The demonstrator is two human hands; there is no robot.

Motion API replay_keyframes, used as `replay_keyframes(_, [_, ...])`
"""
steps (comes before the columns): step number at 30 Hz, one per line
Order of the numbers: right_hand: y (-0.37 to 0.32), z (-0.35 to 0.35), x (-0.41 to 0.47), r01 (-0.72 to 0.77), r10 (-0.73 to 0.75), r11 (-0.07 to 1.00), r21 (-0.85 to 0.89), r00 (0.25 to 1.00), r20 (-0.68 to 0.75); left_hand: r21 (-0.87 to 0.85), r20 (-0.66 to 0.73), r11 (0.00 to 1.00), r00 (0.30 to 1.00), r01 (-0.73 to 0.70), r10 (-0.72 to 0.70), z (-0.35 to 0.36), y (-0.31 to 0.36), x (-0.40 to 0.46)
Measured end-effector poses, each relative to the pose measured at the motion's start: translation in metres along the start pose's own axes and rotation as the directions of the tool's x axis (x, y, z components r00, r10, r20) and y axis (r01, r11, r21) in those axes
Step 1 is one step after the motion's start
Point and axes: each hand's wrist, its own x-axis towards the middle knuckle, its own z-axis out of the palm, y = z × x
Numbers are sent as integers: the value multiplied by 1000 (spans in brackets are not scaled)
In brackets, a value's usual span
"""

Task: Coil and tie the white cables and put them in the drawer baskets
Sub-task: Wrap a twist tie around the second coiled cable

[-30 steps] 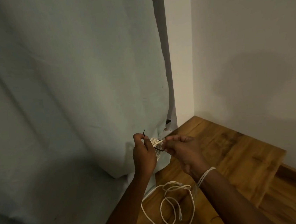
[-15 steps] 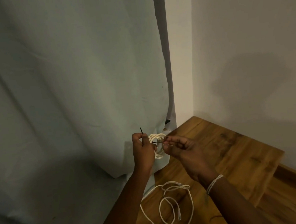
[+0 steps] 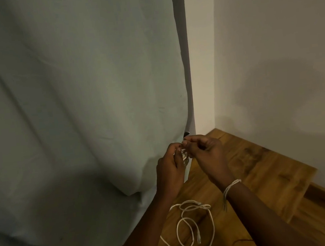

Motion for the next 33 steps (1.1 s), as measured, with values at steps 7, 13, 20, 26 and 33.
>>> replay_keyframes(7, [0, -10, 1, -262, 241, 916, 304, 965, 105, -34, -74, 999, 997, 11, -13, -4, 2, 3])
replay_keyframes(13, [1, -6, -4, -240, 226, 928, 286, 971, 80, -42, -157, 999, 988, -8, 1, -2, 2, 3])
replay_keyframes(20, [-1, -2, -2, -243, 229, 916, 319, 970, 81, -50, -203, 996, 977, -71, 60, -3, 2, 4])
replay_keyframes(26, [-1, 1, 1, -207, 193, 943, 260, 978, 80, -2, -171, 992, 977, -129, 127, -7, 2, 6])
replay_keyframes(33, [0, 0, 3, -130, 116, 976, 173, 989, 87, -8, -156, 991, 979, -130, 127, -8, 0, 10])
